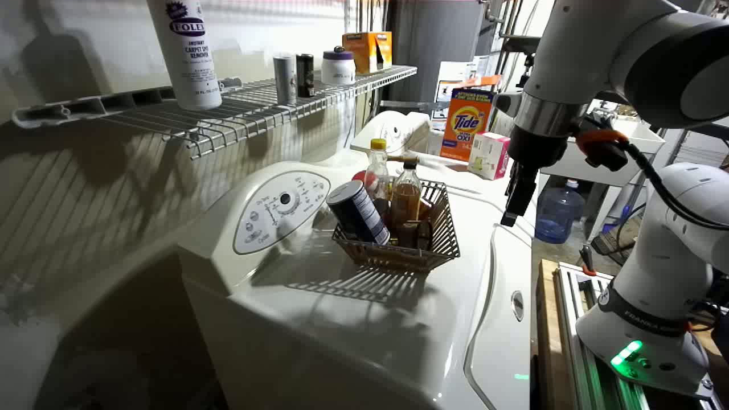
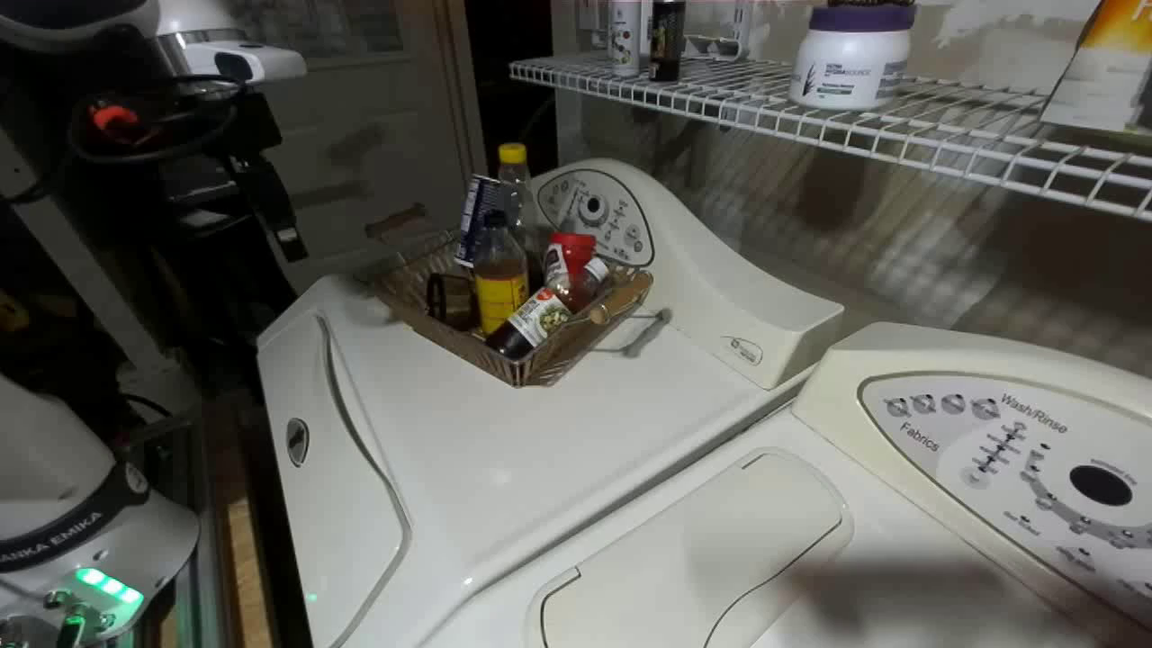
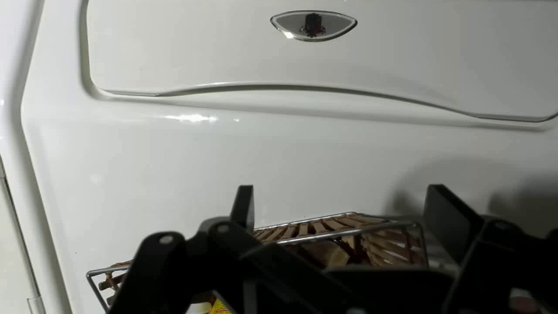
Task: Pick up the white container from the bottom shelf and put it in the basket.
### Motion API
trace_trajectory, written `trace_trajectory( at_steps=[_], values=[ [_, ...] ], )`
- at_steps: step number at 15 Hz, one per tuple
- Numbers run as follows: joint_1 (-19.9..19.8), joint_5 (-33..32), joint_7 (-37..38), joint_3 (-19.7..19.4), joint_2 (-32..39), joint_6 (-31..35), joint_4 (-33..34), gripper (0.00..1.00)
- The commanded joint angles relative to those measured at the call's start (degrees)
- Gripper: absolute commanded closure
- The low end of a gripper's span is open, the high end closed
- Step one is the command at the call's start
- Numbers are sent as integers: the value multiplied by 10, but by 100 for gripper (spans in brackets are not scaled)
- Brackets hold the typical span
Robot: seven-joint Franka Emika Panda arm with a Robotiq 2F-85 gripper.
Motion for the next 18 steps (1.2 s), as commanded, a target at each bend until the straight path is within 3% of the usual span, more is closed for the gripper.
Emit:
trace_trajectory(
  at_steps=[1,6,12,18],
  values=[
    [4,-3,3,-4,1,-1,1,0],
    [4,-3,3,-4,1,-1,1,0],
    [-15,-92,-8,24,38,-28,113,0],
    [-31,-178,-25,21,127,6,247,0]
  ],
)
